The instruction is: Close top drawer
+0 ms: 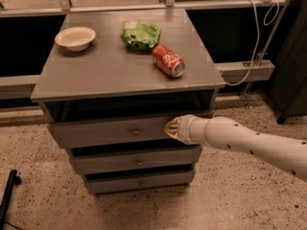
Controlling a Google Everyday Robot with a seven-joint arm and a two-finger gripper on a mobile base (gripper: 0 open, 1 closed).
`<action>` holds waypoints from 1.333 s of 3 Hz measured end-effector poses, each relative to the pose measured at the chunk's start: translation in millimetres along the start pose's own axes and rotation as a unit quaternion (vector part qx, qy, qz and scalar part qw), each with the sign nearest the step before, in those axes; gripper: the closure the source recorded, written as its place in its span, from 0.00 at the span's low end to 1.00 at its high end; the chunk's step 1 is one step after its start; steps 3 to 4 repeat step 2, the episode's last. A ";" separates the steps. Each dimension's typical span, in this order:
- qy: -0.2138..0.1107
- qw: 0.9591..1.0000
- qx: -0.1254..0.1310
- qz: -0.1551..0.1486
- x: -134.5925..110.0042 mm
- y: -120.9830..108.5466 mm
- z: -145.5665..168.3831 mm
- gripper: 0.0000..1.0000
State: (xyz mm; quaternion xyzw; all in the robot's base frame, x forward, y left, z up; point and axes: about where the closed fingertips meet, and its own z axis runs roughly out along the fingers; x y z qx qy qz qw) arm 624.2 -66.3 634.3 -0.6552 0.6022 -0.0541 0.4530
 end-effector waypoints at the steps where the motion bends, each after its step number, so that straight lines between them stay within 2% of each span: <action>1: -0.028 1.000 -0.009 0.005 -6.6 1.3 -5.5 1.00; 2: -0.091 0.994 -0.065 0.016 -33.5 16.0 -32.8 1.00; 4: -0.091 0.994 -0.065 0.016 -33.5 16.0 -32.8 1.00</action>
Offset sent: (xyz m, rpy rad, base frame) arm -0.1083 0.0241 0.0284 0.1674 0.2913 0.3652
